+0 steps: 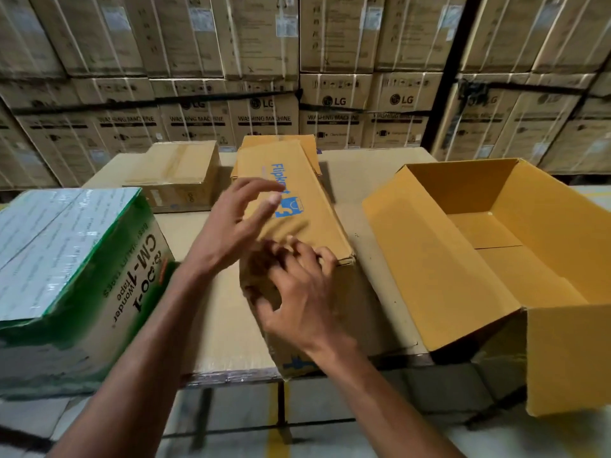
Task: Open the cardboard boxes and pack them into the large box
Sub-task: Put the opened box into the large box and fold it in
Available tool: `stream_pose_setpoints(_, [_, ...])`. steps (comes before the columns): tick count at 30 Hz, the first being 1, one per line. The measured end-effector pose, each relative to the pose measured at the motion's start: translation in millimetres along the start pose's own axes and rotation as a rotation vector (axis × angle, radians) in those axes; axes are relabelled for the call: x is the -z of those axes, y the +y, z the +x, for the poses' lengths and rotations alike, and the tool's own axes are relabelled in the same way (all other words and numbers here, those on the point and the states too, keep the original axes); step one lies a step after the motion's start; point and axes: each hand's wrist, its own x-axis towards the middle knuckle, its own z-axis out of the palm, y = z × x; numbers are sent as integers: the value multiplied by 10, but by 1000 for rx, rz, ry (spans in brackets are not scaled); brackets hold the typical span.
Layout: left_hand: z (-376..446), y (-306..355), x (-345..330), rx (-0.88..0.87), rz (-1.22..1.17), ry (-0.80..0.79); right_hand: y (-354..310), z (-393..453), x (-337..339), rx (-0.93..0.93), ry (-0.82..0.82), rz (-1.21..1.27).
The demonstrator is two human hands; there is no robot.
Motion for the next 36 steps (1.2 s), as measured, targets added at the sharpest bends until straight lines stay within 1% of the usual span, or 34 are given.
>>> stream_pose_setpoints(1, [102, 188, -40, -72, 105, -132, -12, -18, -15, 27, 15, 18])
stream_pose_setpoints(2, [179, 368, -125, -97, 206, -285, -31, -34, -21, 53, 42, 56])
stream_pose_setpoints(3, [217, 512, -241, -62, 309, -460, -55, -58, -37, 77, 67, 95])
stream_pose_setpoints(4, [230, 611, -367, 8, 424, -633, -84, -96, -65, 104, 81, 124])
stream_pose_setpoints(5, [226, 629, -492, 59, 532, -769, -115, -148, -79, 134, 71, 158])
stream_pose_setpoints(6, [207, 615, -588, 76, 604, -831, -133, -227, -88, 169, 54, 219])
stream_pose_setpoints(7, [184, 576, -642, 71, 643, -821, -129, -330, -83, 192, 68, 293])
stream_pose_setpoints(8, [150, 540, -648, 49, 666, -773, -94, -462, -76, 192, 132, 344])
stream_pose_setpoints(9, [127, 480, -633, 27, 672, -716, -39, -608, -71, 159, 227, 345])
stream_pose_setpoints(10, [97, 432, -596, 16, 664, -676, 33, -759, -83, 84, 317, 325])
stream_pose_setpoints(11, [62, 388, -543, 15, 640, -647, 126, -901, -126, -39, 372, 335])
stream_pose_setpoints(12, [24, 337, -484, 14, 612, -620, 248, -1035, -190, -213, 396, 381])
stream_pose_setpoints(14, [-63, 237, -343, -3, 572, -553, 573, -1237, -405, -651, 388, 492])
stream_pose_setpoints(15, [-107, 177, -276, -16, 555, -511, 747, -1297, -511, -882, 330, 551])
stream_pose_setpoints(16, [-148, 118, -212, -25, 539, -467, 958, -1376, -681, -1091, 214, 617])
stream_pose_setpoints(17, [-189, 61, -157, -27, 522, -428, 1141, -1447, -855, -1253, 30, 696])
stream_pose_setpoints(18, [-229, 9, -108, -28, 509, -391, 1285, -1511, -1026, -1355, -163, 770])
stream_pose_setpoints(19, [-267, -32, -65, -29, 499, -358, 1391, -1542, -1170, -1418, -298, 847])
stream_pose_setpoints(20, [-299, -77, -30, -32, 489, -329, 1464, -1535, -1291, -1469, -358, 918])
stream_pose_setpoints(22, [-353, -174, 32, -46, 455, -285, 1444, -1409, -1331, -1543, -300, 1029])
stream_pose_setpoints(23, [-372, -224, 62, -60, 436, -269, 1440, -1342, -1362, -1546, -257, 1025])
stream_pose_setpoints(24, [-390, -276, 91, -75, 422, -255, 1438, -1277, -1384, -1513, -256, 983])
stream_pose_setpoints(26, [-427, -352, 145, -76, 393, -232, 1376, -1150, -1357, -1420, -338, 919])
stream_pose_setpoints(28, [-469, -381, 190, -64, 354, -200, 1343, -1076, -1342, -1370, -340, 879])
stream_pose_setpoints(32, [-616, -400, 263, -69, 247, -68, 1329, -994, -1213, -1375, -174, 816])
stream_pose_setpoints(34, [-740, -493, 281, -41, 185, 9, 1345, -953, -1137, -1336, -67, 789])
stream_pose_setpoints(36, [-910, -647, 273, -2, 126, 86, 1371, -899, -1034, -1269, -8, 738])
